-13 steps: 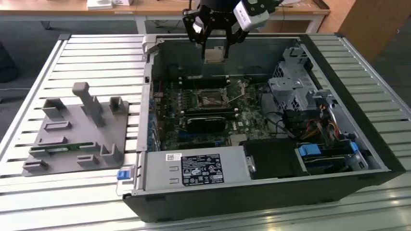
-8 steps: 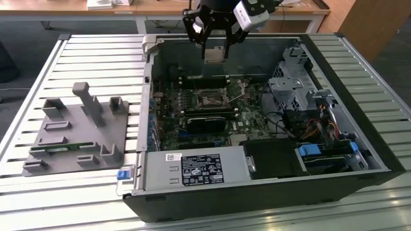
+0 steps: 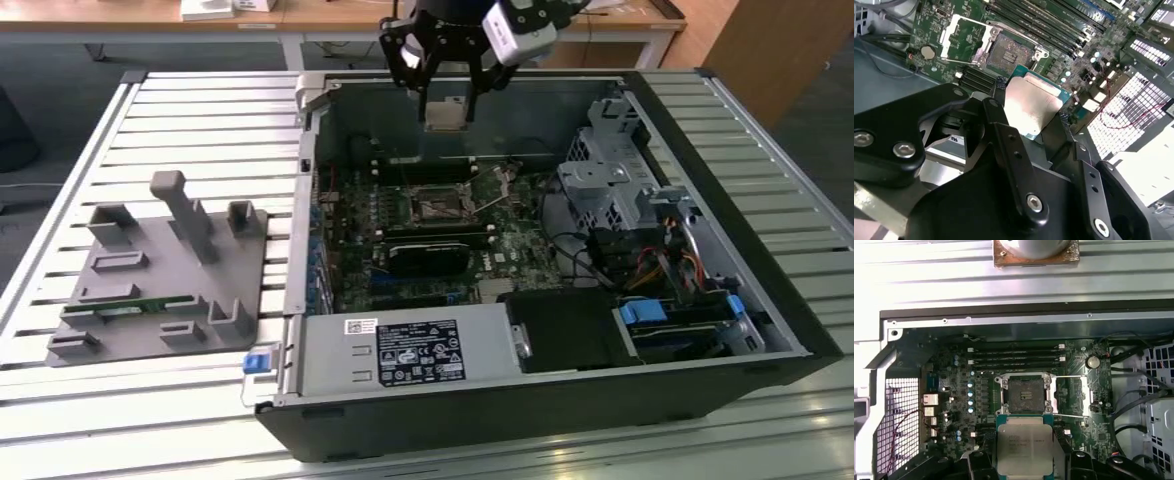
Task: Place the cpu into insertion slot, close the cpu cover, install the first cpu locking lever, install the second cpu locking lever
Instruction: 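Place the cpu into insertion slot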
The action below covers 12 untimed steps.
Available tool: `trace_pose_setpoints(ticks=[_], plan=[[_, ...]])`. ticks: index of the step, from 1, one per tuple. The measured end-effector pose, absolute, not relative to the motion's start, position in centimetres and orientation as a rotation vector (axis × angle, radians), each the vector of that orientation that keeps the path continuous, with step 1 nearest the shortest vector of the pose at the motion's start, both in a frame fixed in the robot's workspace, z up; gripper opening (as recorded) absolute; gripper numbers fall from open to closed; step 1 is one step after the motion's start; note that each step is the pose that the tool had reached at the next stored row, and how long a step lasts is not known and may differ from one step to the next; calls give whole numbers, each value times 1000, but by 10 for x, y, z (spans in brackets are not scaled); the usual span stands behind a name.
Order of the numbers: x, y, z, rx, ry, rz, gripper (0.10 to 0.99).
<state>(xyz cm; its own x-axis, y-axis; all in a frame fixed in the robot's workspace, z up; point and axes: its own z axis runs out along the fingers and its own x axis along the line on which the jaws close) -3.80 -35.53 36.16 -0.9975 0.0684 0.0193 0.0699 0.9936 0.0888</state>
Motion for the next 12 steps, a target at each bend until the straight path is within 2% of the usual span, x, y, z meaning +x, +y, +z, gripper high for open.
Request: trace_pose_setpoints(ticks=[12], plan=[[-38,-355,361,-341,-3110,-139,537]])
